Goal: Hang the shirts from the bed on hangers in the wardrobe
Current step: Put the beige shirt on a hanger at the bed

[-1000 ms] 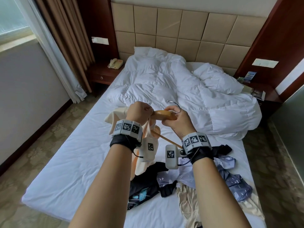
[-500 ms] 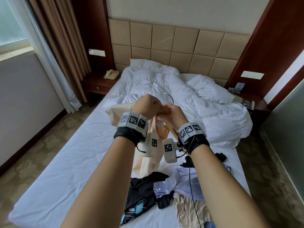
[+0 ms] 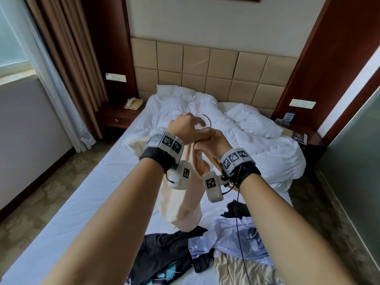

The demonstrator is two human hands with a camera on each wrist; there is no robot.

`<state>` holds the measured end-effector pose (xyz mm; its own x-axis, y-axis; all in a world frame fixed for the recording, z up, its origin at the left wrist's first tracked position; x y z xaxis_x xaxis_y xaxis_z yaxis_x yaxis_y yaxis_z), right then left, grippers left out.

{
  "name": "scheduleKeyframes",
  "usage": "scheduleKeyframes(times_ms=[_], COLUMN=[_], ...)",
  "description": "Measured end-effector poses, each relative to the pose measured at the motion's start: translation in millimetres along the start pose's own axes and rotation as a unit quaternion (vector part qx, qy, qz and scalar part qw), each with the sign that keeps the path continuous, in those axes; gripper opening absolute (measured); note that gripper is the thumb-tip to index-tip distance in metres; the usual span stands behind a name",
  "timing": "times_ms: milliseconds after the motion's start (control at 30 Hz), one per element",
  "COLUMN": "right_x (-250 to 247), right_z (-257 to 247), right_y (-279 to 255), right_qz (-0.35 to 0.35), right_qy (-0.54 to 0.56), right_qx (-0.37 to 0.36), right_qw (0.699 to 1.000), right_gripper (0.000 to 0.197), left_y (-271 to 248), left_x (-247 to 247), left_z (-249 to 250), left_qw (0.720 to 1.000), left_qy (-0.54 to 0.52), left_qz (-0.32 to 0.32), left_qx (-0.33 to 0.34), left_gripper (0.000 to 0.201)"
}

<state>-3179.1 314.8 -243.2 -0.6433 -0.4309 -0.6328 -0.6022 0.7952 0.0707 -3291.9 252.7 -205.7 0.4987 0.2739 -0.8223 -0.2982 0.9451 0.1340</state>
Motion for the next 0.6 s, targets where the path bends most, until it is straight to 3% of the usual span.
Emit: scheduleKeyframes(times_ms=[67,200,367,467,600], right_x=[-5,-13,-22,-25,-31], right_z=[-8,-24,-18,-12,-5], right_y=[0,-1,-3,-1,4], right_qz=[-0.008,-0.033,-0.056,-0.080,-0.158], right_qy=[-0.022,-0.072,0.009,0.094,0.177], right_qx=[-0.009,-0.039,-0.060,-0.047,0.002], right_qw=[1.000,0.996,0.997,0.991,0.972], right_gripper=[0.018,0.014,0.023,0.026,0.036], left_y=[4,8,19,24,26], left_x=[-8,-11,-11,-13,-20], left_z=[3,12,7,3,3], left_qw=[0.999,0.991,0.988,0.987,0.990], left_qy=[-0.021,0.010,-0.044,-0.096,-0.078], left_qz=[-0.043,-0.133,-0.139,-0.122,-0.117], left_qx=[-0.011,-0.023,-0.048,-0.047,-0.010], left_gripper=[0.085,0.067,0.069,0.060,0.044])
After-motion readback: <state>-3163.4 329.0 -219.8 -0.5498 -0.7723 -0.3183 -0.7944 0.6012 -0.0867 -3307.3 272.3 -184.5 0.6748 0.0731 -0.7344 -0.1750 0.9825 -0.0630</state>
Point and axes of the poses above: each hand's wrist, its own y-axis towards the middle knuckle, its own x-axis out of the palm, z = x × y, the point moved 2 cm from there along y, towards the middle knuckle, and after that the axes turned 7 degrees about -y, right-handed, at the moved point
